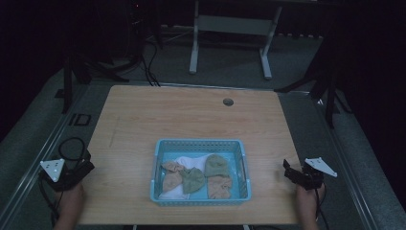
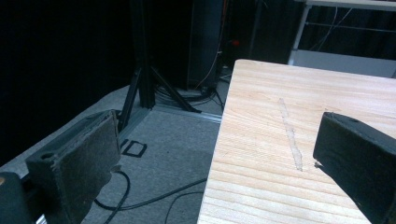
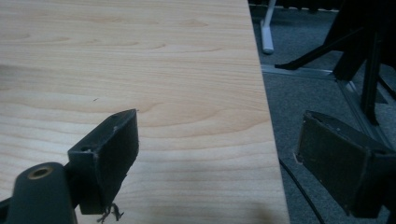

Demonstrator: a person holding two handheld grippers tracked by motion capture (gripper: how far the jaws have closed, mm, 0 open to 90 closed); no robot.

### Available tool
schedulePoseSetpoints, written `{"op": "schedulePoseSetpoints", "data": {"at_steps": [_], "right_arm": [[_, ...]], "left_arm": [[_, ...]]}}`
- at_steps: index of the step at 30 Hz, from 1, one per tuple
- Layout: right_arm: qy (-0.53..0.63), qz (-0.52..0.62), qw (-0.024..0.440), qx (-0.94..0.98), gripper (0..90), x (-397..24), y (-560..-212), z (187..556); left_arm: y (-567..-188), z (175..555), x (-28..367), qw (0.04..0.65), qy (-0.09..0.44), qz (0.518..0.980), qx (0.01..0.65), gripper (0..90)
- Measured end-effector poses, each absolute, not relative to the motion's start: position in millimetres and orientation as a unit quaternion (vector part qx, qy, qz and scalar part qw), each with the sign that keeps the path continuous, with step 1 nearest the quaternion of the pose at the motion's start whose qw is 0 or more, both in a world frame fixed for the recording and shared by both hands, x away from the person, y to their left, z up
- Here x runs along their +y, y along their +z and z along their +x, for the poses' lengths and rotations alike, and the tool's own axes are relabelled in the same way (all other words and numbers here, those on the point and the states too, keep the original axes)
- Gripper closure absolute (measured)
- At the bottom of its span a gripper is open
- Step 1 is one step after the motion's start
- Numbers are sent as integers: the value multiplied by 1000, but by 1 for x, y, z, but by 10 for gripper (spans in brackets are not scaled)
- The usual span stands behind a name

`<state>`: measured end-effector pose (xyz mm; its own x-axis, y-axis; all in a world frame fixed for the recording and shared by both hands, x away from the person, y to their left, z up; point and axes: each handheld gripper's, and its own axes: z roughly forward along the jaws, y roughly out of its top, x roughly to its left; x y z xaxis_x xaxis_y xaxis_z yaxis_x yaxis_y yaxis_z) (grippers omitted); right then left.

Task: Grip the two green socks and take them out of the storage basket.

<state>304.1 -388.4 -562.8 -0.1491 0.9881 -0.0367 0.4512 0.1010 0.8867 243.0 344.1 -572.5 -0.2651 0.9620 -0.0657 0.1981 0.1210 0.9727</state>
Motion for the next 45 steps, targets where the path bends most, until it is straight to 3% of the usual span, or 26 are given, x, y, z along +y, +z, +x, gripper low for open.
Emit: {"op": "schedulePoseSetpoints", "data": {"at_steps": [2,6,11,18,36,45], "right_arm": [[384,549,348,656,126,-388,-563,304],[385,543,292,686,127,-390,-563,310],[371,525,263,720,127,-386,-554,311],[310,521,184,774,127,-386,-550,313],[156,440,59,882,122,-387,-535,311],[90,374,21,923,127,-373,-528,315]], "left_arm": [[-573,243,344,399,478,458,634,7],[-573,243,345,401,477,458,634,7],[-573,243,345,404,475,459,633,7],[-573,243,346,407,471,460,634,7],[-573,243,346,407,469,462,633,7],[-573,244,346,409,462,468,633,7]]}}
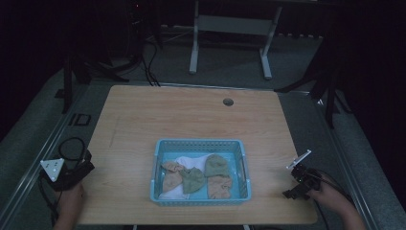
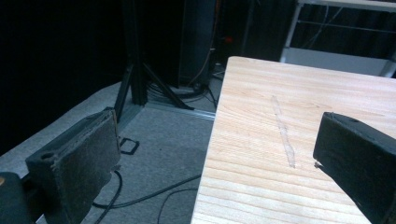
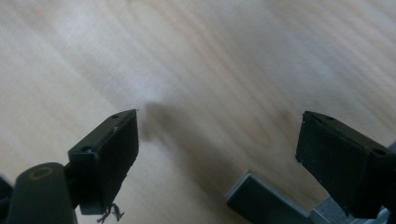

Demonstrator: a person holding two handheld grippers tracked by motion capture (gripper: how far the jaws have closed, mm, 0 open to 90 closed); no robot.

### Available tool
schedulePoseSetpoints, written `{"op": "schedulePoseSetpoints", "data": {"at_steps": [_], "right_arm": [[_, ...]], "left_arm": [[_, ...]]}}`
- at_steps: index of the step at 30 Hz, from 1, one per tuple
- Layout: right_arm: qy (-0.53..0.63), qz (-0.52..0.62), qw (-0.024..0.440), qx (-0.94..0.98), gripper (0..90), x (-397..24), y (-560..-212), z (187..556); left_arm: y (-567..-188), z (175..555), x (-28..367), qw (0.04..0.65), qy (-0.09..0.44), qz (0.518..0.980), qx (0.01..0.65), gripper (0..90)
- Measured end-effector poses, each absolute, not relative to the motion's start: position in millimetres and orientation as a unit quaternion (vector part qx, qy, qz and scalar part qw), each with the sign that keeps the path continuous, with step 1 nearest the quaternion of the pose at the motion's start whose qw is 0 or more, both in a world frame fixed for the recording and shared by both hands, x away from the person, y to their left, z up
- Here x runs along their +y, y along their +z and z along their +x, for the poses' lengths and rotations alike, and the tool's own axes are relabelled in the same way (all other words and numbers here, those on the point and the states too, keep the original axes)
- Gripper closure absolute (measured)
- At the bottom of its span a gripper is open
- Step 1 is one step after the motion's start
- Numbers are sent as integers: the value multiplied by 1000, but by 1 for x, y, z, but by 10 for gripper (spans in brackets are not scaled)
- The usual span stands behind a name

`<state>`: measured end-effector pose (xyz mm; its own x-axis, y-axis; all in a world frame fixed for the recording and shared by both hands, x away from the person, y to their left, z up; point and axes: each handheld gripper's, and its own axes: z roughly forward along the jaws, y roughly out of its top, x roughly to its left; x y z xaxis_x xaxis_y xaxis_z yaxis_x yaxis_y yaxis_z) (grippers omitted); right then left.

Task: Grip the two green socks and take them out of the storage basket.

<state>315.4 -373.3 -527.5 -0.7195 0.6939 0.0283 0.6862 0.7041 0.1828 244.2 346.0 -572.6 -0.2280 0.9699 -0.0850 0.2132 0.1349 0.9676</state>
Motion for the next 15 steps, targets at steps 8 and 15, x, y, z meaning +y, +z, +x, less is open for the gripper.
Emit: {"op": "schedulePoseSetpoints", "data": {"at_steps": [8,15], "right_arm": [[48,312,-19,949,130,-358,-522,317],[32,250,-23,967,138,-344,-515,317]], "left_arm": [[-573,244,346,408,463,469,632,7],[-573,244,345,404,465,477,626,7]]}}
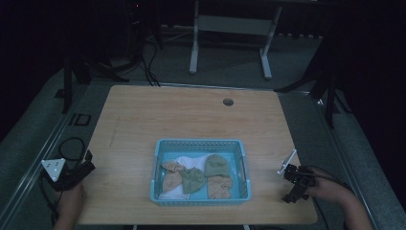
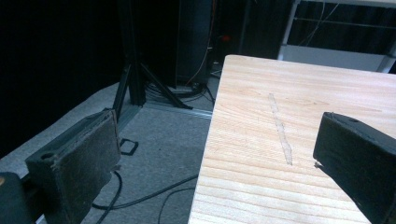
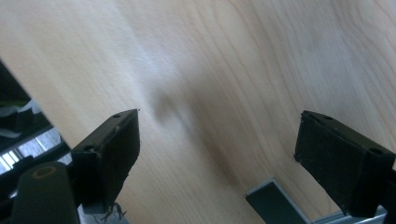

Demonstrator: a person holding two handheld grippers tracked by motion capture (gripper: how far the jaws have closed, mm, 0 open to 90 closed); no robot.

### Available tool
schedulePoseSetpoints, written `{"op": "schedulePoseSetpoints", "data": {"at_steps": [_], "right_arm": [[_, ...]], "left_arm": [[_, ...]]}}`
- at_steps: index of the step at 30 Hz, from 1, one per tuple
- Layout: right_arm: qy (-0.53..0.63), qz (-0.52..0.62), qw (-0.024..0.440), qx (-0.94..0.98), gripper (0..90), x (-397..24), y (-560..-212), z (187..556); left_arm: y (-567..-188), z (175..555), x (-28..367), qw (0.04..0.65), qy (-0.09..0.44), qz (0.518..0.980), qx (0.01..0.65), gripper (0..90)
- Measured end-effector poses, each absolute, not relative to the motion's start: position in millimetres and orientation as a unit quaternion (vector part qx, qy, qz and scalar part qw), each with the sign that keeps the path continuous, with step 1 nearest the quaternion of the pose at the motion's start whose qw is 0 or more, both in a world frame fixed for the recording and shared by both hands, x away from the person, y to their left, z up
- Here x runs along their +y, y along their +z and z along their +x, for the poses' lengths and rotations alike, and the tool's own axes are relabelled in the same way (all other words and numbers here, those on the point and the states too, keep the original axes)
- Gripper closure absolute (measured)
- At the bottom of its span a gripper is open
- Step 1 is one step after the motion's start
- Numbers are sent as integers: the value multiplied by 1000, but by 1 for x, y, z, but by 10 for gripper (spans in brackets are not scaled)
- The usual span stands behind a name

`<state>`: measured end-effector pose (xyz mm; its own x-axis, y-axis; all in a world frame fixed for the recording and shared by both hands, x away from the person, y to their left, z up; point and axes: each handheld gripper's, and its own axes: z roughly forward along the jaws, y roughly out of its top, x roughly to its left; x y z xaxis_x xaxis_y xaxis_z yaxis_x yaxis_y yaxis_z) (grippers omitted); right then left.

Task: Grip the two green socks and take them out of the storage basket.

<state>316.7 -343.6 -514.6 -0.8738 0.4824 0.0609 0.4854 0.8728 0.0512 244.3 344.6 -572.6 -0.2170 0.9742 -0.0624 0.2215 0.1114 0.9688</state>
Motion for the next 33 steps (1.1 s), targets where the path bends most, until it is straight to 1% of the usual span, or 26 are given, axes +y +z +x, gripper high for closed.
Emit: {"op": "schedulePoseSetpoints", "data": {"at_steps": [6,11,15,27,33], "right_arm": [[-21,-214,39,-976,148,-331,-508,313],[-15,-198,35,-979,149,-320,-497,312],[-13,-175,42,-984,166,-309,-486,311],[1,-134,37,-990,161,-270,-456,313],[4,-108,26,-994,161,-247,-439,315]], "left_arm": [[-573,245,345,404,464,478,626,7],[-573,245,345,405,463,479,627,7],[-573,245,344,404,463,479,627,7],[-573,245,345,404,463,479,627,7],[-573,245,345,406,462,479,627,7]]}}
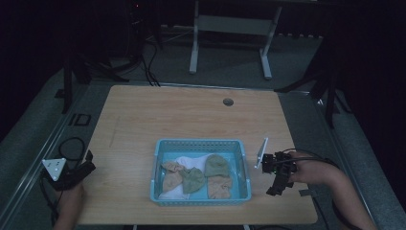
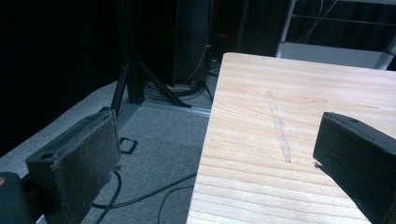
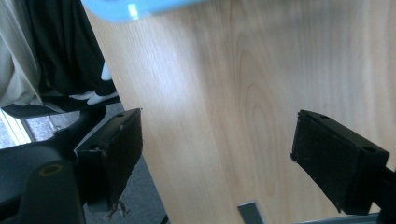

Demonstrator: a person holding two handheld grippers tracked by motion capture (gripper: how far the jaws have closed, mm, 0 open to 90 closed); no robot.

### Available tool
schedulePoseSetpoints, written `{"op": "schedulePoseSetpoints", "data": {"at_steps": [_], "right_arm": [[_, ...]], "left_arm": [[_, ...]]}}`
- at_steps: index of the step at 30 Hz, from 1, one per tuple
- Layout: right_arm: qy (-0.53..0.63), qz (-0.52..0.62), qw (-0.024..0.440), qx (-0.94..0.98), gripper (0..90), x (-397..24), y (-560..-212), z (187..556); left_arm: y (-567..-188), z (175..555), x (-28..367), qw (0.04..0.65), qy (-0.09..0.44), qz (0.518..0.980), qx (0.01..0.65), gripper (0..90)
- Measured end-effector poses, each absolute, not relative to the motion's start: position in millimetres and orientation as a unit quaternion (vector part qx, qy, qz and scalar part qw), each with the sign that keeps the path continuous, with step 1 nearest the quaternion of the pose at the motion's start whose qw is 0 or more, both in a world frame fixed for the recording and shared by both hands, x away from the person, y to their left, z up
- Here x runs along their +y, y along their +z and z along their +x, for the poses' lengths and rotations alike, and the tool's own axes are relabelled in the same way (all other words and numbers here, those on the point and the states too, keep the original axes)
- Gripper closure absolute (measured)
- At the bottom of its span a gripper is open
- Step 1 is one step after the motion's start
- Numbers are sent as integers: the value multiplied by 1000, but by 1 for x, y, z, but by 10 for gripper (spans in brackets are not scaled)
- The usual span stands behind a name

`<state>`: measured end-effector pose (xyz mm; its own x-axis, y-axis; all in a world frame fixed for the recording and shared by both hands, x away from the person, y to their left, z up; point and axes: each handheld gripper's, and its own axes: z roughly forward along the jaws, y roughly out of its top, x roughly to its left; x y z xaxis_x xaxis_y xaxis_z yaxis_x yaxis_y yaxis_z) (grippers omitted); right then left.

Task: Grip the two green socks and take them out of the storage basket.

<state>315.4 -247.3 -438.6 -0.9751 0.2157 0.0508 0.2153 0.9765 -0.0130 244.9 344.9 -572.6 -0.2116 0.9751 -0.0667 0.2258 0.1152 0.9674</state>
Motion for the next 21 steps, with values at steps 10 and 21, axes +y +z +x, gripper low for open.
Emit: {"op": "schedulePoseSetpoints", "data": {"at_steps": [10,21], "right_arm": [[11,-54,31,-998,159,-199,-430,319],[11,-20,30,-999,150,-149,-434,326]], "left_arm": [[-573,245,345,406,461,479,627,7],[-573,245,345,407,460,480,626,7]]}}
